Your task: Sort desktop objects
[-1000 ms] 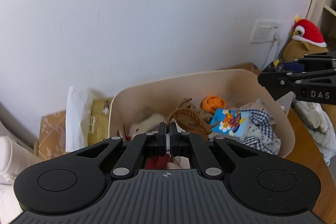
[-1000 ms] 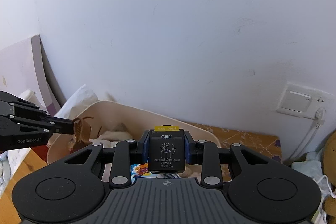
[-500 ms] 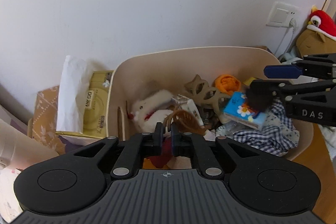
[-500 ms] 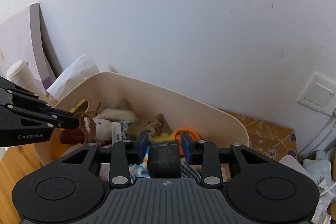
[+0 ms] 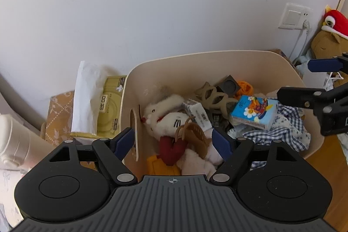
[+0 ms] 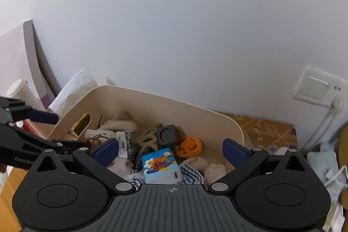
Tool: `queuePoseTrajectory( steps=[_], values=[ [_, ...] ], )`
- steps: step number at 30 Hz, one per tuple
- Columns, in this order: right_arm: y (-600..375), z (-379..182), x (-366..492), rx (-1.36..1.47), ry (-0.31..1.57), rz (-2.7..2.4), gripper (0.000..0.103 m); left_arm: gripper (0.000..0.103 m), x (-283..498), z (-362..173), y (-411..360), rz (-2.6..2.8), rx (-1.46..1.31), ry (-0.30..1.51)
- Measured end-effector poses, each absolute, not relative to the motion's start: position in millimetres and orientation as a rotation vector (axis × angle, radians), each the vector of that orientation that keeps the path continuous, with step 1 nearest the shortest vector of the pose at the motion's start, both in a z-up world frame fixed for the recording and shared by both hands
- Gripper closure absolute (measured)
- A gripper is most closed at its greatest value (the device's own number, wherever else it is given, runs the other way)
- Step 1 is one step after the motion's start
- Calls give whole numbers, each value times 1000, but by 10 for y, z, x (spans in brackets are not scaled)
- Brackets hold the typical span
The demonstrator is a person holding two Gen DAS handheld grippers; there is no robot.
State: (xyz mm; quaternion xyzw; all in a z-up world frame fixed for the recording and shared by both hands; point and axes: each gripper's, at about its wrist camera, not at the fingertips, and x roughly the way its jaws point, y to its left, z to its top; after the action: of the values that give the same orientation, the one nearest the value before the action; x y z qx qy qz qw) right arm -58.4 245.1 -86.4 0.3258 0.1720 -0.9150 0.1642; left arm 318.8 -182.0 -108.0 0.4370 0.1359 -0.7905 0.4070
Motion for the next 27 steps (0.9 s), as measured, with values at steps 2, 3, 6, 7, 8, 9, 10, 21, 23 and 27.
queuePoseTrajectory(
  steps=[2,3,6,7,8,9,10,21,23,27],
  values=[
    [2502,-815,-532,975,481,-2625,0,23,3200,-1066,-1777,-1995,1113,353],
    [2519,-790,-506,994,484,-2636,0,23,3207,-1057,-1752,-1990,1115,354],
    [2578,-772,-458,1076,456,-2647,0,23,3248,-1003,-1650,-1979,1102,360],
    [2611,-765,-444,1120,418,-2647,0,23,3258,-985,-1627,-1981,1100,367],
    [2635,-762,-438,1150,385,-2648,0,23,3270,-959,-1588,-1983,1098,375],
    [2671,-758,-421,1176,347,-2650,0,23,3285,-926,-1544,-1983,1093,375],
    [2708,-751,-387,1185,314,-2652,0,23,3296,-893,-1502,-1979,1087,368],
    [2885,-467,174,1110,398,-2647,0,23,3441,-478,-898,-1962,1007,326],
    [2901,-406,319,1089,393,-2639,0,22,3494,-405,-764,-1962,990,318],
    [2910,-281,625,1046,415,-2636,0,22,3606,-322,-534,-1971,982,308]
  ],
)
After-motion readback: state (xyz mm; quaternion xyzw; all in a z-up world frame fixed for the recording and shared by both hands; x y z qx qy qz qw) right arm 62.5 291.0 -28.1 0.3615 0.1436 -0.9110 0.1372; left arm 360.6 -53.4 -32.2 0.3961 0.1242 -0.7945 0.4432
